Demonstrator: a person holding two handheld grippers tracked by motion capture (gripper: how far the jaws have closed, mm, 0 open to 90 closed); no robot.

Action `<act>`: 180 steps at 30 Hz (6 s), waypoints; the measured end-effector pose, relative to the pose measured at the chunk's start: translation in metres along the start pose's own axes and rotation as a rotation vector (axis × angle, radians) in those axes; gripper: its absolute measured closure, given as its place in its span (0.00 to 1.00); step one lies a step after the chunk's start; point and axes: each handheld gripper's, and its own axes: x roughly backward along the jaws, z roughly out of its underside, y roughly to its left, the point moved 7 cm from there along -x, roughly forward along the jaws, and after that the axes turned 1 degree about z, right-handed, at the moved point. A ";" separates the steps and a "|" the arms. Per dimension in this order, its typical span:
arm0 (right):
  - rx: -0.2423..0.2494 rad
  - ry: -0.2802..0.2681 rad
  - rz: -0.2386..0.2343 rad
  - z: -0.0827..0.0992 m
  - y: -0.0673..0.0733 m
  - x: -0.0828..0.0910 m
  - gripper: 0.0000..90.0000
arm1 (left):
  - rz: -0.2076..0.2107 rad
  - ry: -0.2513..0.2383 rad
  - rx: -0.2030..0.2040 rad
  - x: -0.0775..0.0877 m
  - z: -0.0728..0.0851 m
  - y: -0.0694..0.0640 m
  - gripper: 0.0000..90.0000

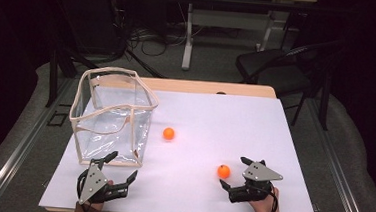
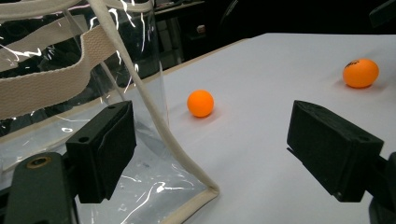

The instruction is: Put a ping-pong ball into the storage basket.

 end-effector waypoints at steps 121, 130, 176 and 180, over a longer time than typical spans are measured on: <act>-0.005 0.275 -0.027 0.000 -0.005 -0.032 0.56 | 0.014 0.003 -0.001 -0.001 0.000 -0.001 0.17; -0.009 0.264 -0.029 -0.005 -0.005 -0.028 0.56 | 0.013 0.002 -0.001 -0.001 0.000 -0.001 0.17; -0.025 0.198 -0.026 -0.038 -0.006 -0.007 0.57 | 0.014 0.005 0.001 -0.002 0.000 -0.001 0.17; -0.027 0.194 -0.023 -0.040 -0.006 -0.006 0.57 | 0.016 0.006 0.001 -0.002 0.000 -0.001 0.17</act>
